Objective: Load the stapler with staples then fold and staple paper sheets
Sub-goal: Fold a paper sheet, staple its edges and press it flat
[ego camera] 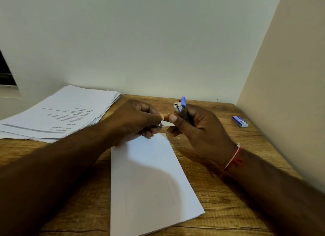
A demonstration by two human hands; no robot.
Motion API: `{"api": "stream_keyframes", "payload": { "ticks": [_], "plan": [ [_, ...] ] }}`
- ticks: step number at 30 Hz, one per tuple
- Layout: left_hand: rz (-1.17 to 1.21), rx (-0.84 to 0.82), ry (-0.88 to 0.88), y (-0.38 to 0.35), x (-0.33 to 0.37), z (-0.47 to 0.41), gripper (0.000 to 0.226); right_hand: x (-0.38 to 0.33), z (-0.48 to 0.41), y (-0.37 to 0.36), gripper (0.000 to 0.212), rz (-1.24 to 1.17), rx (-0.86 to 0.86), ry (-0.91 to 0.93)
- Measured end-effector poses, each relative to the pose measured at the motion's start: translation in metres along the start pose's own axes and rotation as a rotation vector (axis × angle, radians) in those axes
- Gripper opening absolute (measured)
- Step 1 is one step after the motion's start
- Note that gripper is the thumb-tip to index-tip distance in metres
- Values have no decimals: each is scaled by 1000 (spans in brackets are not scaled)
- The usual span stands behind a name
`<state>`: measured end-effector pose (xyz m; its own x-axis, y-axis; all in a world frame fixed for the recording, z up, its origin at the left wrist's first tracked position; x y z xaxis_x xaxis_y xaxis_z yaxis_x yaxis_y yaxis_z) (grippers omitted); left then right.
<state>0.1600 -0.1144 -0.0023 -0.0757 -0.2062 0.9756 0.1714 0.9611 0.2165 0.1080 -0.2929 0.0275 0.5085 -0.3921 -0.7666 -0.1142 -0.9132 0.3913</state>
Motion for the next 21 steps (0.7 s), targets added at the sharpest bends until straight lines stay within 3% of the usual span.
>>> {"api": "stream_keyframes", "payload": {
  "ticks": [9,21],
  "plan": [
    [-80,92,-25,5,7,3,8,1,3,-6,34,8,-40,-41],
    [85,12,12,6,-1,-2,7,5,1,-4,35,-305,-34,-80]
  ]
}}
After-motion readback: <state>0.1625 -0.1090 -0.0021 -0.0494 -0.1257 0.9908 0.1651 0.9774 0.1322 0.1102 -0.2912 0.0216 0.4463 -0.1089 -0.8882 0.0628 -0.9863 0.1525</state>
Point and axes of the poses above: each hand's wrist, its own z-axis away from the middle knuckle, its own y-axis out of the back of the hand, x = y × z, the point moved 10 cm from there along -z, towards the middle knuckle, and after that the axes turned 4 degrees about x, right-handed, at the moved point
